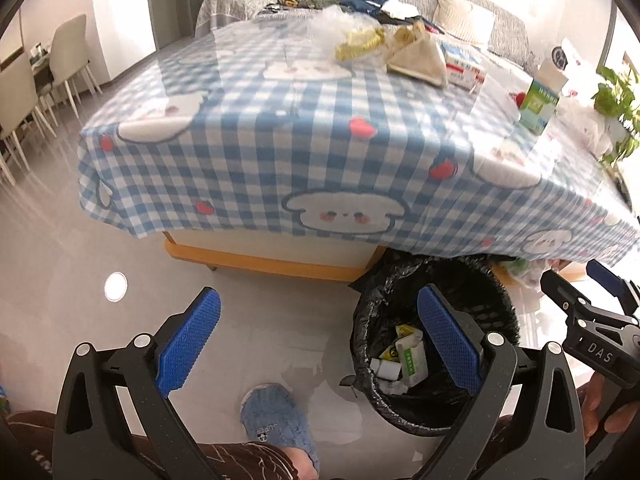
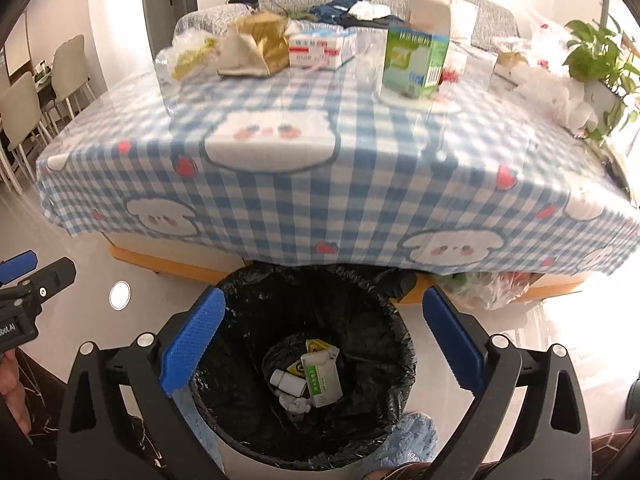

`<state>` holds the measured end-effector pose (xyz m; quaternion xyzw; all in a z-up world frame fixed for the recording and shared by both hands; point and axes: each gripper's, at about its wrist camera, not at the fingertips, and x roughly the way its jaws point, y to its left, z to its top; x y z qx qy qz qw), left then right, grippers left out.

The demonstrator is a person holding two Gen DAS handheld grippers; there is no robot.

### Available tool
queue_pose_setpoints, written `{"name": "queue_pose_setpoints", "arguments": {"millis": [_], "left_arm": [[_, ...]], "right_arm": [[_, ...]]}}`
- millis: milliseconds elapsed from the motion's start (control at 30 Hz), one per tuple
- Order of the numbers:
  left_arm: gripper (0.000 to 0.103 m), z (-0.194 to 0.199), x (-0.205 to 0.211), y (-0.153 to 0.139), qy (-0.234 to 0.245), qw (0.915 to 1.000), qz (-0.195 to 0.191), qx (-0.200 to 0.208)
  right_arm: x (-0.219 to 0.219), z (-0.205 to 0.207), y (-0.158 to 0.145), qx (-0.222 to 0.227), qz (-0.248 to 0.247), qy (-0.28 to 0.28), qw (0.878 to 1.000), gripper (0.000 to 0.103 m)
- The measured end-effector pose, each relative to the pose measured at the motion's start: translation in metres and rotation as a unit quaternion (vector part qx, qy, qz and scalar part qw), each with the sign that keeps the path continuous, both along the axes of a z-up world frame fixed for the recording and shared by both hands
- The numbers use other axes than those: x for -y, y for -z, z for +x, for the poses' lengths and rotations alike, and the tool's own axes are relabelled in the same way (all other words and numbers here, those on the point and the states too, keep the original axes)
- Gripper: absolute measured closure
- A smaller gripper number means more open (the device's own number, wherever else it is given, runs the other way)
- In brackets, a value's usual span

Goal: Collect trash
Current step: 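Raise both grippers and move them back over the table items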

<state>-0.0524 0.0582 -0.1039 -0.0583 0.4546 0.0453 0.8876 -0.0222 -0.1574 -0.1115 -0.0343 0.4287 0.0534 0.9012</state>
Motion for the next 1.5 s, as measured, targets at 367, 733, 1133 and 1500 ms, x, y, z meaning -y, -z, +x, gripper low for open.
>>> {"name": "queue_pose_setpoints", "arguments": {"millis": [367,733,1133,1500], "left_arm": [[0.006,-0.004,-0.005,-0.044,-0.003,0.9997,-0.008,0.022],[0.006,0.017,-0.003,-0.072,0.0,0.9997,-0.003,0.025],[0.006,0.061,-0.004,-0.095,0.0,0.9994,0.001,0.033],[0.006,0.139,-0.009,-0.101,-0.006,0.9995,0.011,0.03]], "right_arm": [[0.01,-0.008,-0.051,0.046,0.021,0.008,0.999,0.008],[0.014,0.002,-0.09,0.074,0.017,0.007,0.997,0.008],[0.025,0.036,-0.117,0.092,0.009,0.012,0.996,0.008],[0.04,0.097,-0.121,0.097,-0.009,0.008,0.995,0.008]]}}
